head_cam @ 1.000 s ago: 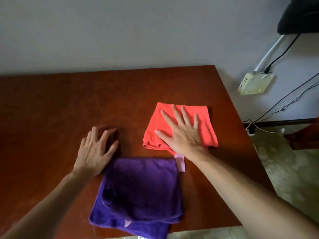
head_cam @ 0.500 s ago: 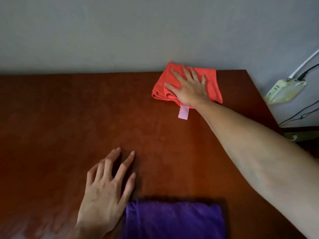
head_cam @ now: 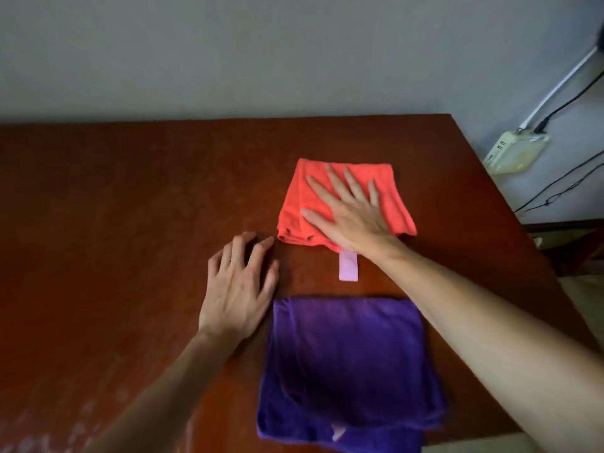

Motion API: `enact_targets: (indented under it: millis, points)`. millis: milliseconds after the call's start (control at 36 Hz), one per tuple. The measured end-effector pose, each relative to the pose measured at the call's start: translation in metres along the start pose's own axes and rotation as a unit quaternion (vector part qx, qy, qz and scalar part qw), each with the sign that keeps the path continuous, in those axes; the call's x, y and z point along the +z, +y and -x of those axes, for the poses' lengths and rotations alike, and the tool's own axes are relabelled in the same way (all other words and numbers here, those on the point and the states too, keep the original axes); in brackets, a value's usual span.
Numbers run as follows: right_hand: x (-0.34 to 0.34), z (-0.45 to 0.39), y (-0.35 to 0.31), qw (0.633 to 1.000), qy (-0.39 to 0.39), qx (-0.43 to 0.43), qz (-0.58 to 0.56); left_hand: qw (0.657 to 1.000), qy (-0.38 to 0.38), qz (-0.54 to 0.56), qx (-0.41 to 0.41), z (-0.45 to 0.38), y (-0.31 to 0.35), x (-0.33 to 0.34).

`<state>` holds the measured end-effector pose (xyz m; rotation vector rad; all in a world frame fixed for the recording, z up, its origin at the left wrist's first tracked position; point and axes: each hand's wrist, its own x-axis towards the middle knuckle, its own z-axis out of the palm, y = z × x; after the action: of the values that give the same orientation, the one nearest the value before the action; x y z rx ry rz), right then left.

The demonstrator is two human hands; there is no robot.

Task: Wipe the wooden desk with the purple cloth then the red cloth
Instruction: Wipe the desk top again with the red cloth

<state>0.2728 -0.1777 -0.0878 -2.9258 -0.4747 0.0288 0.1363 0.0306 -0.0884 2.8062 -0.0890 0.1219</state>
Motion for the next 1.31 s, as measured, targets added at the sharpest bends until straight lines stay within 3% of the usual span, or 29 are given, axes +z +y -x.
enact_targets:
  millis: [139, 250, 361, 639, 972, 1306]
  points:
    - [0.008, 0.066, -0.039, 0.999, -0.016, -0.028, 0.009, 0.999, 0.045, 0.024, 0.0, 0.012, -0.005, -0.008]
    - [0.006, 0.069, -0.045, 0.998, -0.034, -0.042, 0.014, 0.998, 0.048, -0.022, 0.024, 0.028, -0.027, -0.022]
    - [0.009, 0.057, -0.048, 0.998, -0.032, -0.045, 0.026, 0.997, 0.044, -0.054, -0.019, 0.033, -0.074, -0.038]
    - [0.013, -0.04, -0.057, 0.999, 0.003, -0.043, -0.001, 0.998, -0.04, -0.038, -0.043, 0.003, -0.139, -0.049]
    - [0.008, -0.201, -0.056, 1.0, 0.001, 0.006, 0.019, 0.998, -0.044, -0.035, -0.02, -0.003, -0.143, -0.048]
    - [0.008, -0.199, -0.074, 0.999, -0.01, 0.041, 0.016, 0.998, -0.041, -0.057, 0.007, -0.003, -0.147, -0.043]
